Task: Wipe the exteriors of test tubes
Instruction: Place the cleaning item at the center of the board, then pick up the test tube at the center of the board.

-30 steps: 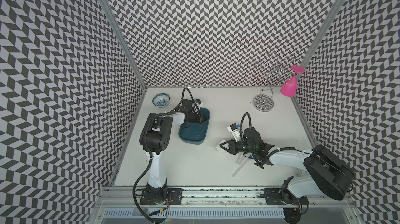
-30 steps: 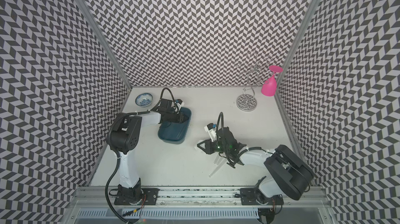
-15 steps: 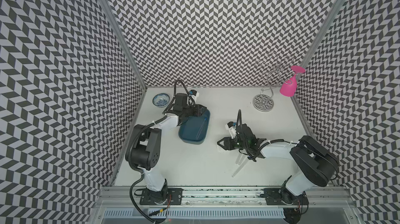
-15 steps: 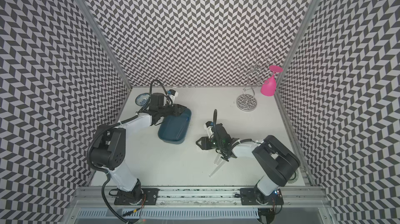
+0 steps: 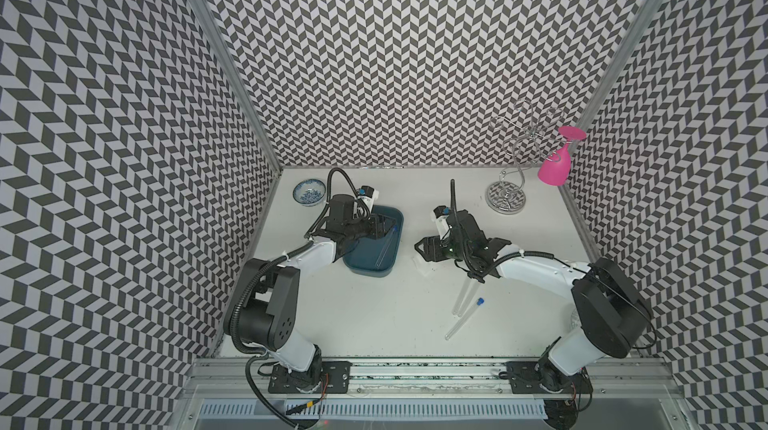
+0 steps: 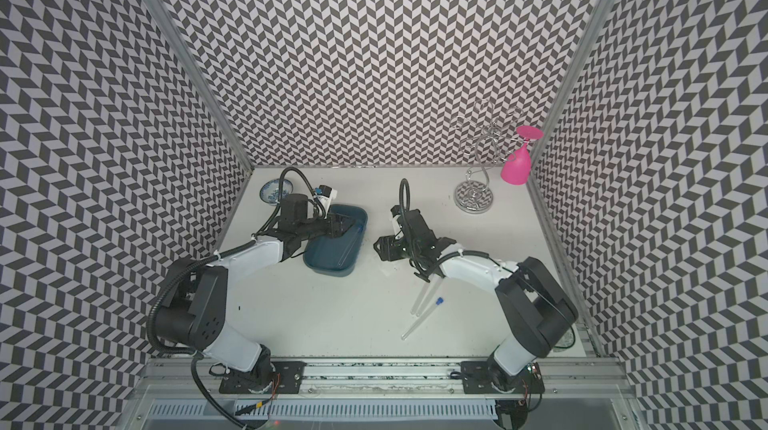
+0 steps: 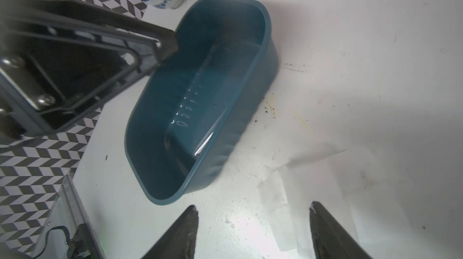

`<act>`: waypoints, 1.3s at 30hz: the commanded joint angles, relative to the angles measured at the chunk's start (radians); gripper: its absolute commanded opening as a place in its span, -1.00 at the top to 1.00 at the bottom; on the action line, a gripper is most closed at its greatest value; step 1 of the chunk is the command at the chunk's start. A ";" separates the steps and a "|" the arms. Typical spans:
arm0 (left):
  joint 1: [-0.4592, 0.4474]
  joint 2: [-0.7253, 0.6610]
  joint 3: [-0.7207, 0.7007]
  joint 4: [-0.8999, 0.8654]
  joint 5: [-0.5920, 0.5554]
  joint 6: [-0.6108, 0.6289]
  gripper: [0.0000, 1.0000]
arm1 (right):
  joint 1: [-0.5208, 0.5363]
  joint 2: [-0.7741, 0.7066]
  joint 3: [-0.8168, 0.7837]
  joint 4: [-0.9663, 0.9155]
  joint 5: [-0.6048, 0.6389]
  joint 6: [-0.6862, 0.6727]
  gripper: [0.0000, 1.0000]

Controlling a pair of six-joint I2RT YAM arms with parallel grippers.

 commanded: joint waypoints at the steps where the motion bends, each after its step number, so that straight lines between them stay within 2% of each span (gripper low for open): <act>1: -0.006 -0.079 -0.013 0.054 0.012 0.000 -0.05 | -0.011 -0.096 -0.019 -0.068 0.042 -0.034 -0.37; 6: -0.006 -0.113 -0.059 0.040 0.022 0.016 -0.08 | -0.018 -0.140 -0.017 -0.175 0.111 -0.026 -0.29; 14: -0.024 -0.160 -0.140 0.103 0.040 -0.037 -0.11 | -0.054 -0.172 -0.133 -0.213 0.186 0.067 0.12; 18: -0.049 -0.155 -0.156 0.113 0.037 -0.039 -0.12 | -0.063 -0.178 -0.171 -0.209 0.204 0.098 0.24; 39: -0.122 -0.120 -0.159 0.149 0.044 -0.066 -0.16 | -0.063 -0.201 -0.269 -0.213 0.246 0.160 0.26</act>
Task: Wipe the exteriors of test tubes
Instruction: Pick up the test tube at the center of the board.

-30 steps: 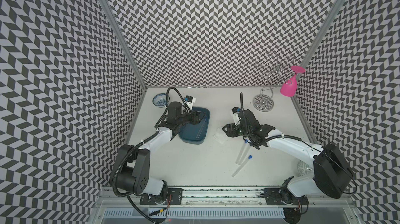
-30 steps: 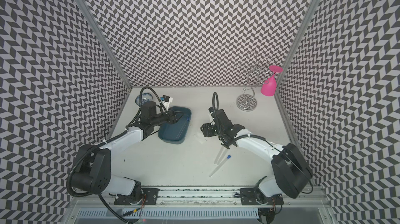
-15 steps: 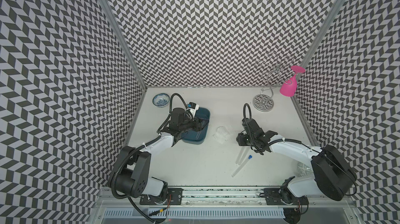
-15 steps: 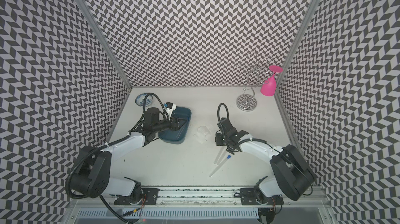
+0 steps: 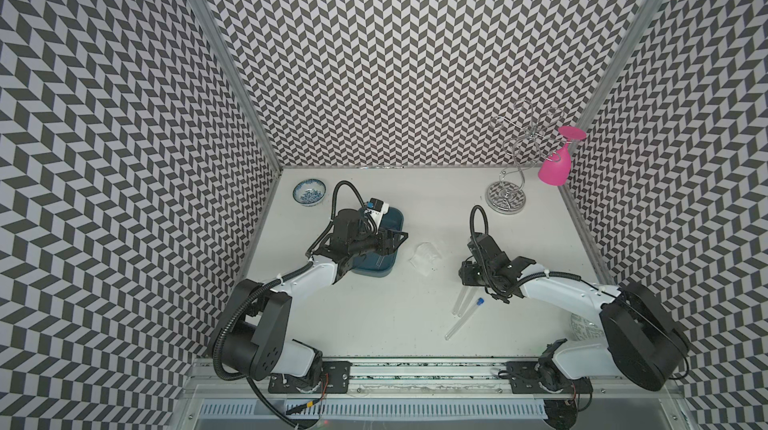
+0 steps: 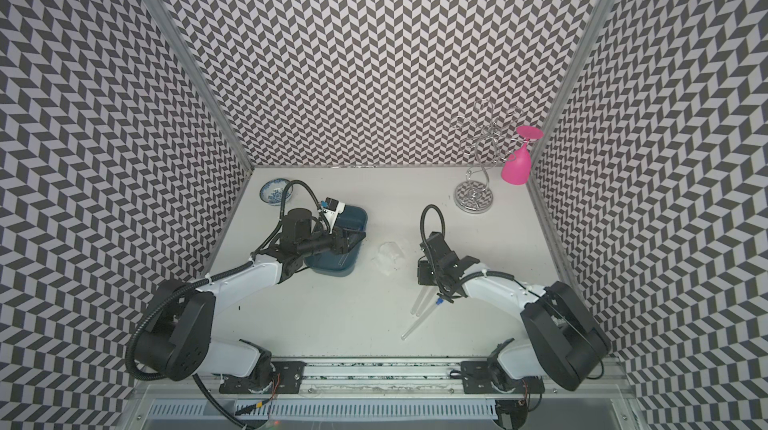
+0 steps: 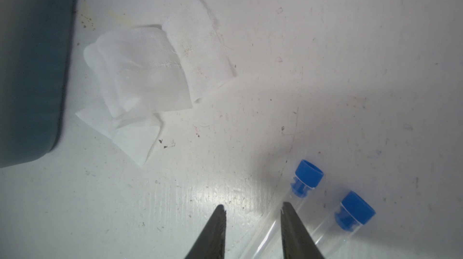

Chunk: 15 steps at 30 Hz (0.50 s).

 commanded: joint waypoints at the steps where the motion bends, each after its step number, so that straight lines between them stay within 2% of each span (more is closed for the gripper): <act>1: -0.007 0.011 0.002 0.028 0.019 -0.004 -0.17 | -0.002 -0.020 -0.009 0.021 0.019 0.017 0.25; 15: -0.016 0.019 0.006 0.023 0.019 -0.004 -0.18 | -0.002 -0.019 -0.029 0.017 0.020 0.028 0.24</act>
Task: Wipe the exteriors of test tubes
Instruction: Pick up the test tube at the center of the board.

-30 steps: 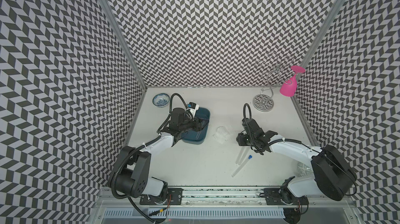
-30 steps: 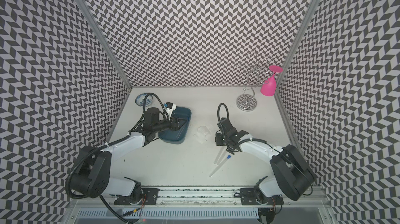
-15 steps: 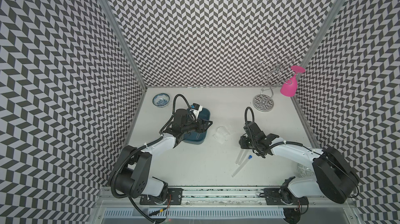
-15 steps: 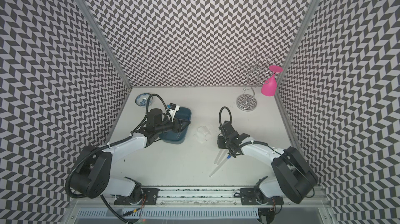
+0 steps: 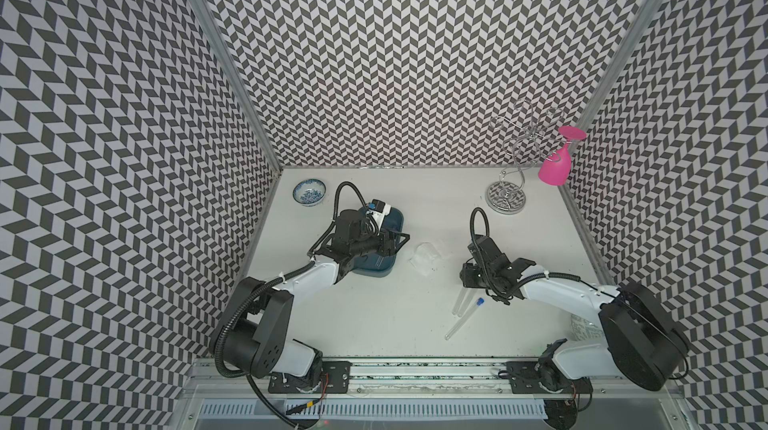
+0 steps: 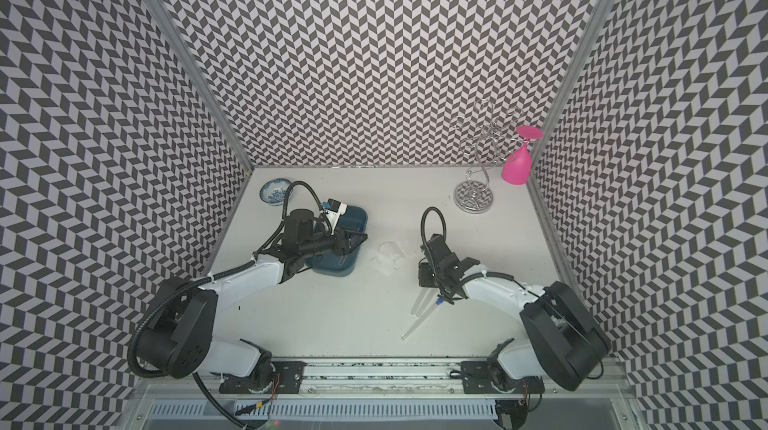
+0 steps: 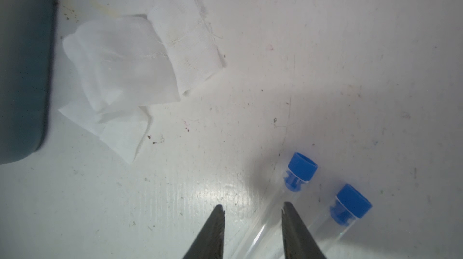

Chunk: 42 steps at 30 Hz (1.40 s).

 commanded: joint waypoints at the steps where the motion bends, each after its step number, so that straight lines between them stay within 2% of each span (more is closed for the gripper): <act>1: -0.009 0.008 0.007 0.024 0.014 0.004 -0.18 | -0.001 -0.016 -0.009 0.020 0.015 0.014 0.24; 18: -0.013 0.010 0.021 0.013 0.023 0.004 -0.20 | 0.011 0.053 -0.008 0.101 -0.006 0.023 0.29; 29: -0.016 -0.048 -0.025 0.005 -0.002 0.006 -0.21 | 0.046 0.212 0.090 0.142 -0.012 -0.002 0.36; 42: -0.017 -0.067 -0.037 -0.002 -0.001 0.015 -0.23 | 0.096 0.362 0.214 0.101 0.050 -0.035 0.62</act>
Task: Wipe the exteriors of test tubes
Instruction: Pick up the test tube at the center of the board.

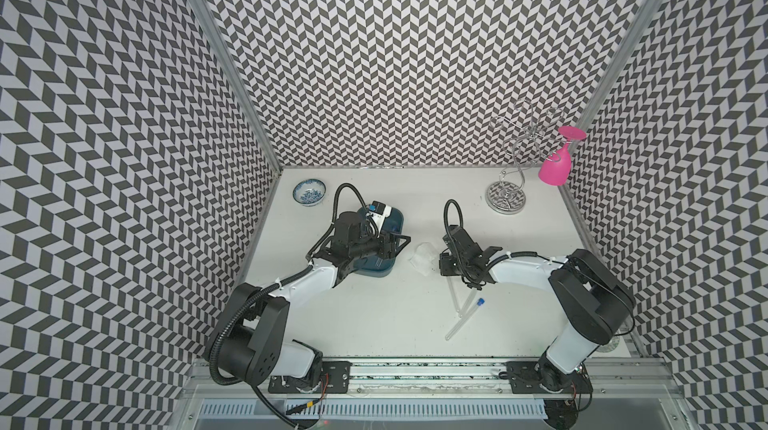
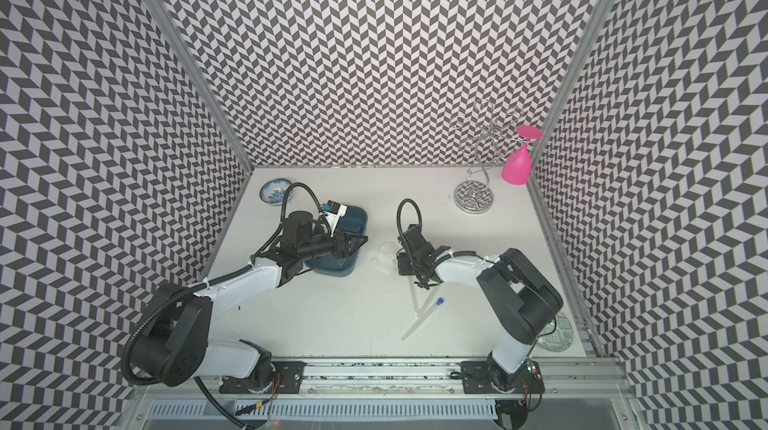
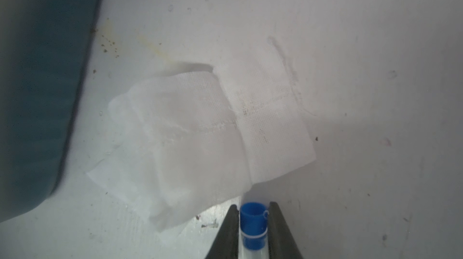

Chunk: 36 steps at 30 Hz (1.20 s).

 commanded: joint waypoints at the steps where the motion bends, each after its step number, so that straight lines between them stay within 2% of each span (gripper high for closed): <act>1: -0.005 -0.028 -0.014 -0.001 -0.008 0.015 -0.23 | 0.020 0.054 0.007 -0.056 0.028 -0.009 0.63; 8: -0.004 -0.026 -0.018 -0.013 -0.010 0.022 -0.23 | 0.017 0.019 0.003 0.026 -0.116 0.034 0.72; 19: -0.020 -0.037 -0.037 0.021 0.072 -0.030 -0.24 | -0.085 -0.191 0.025 0.117 -0.285 0.083 0.73; 24: -0.111 -0.019 -0.044 0.121 0.166 -0.062 -0.24 | -0.154 -0.241 0.048 0.184 -0.380 0.105 0.73; 28: -0.162 0.030 -0.048 0.264 0.230 -0.161 -0.25 | -0.193 -0.264 0.065 0.259 -0.412 0.146 0.73; 32: -0.194 0.084 -0.066 0.455 0.238 -0.302 -0.24 | -0.224 -0.275 0.077 0.338 -0.430 0.191 0.73; 36: -0.217 0.129 -0.056 0.524 0.221 -0.365 -0.24 | -0.233 -0.268 0.113 0.370 -0.442 0.202 0.73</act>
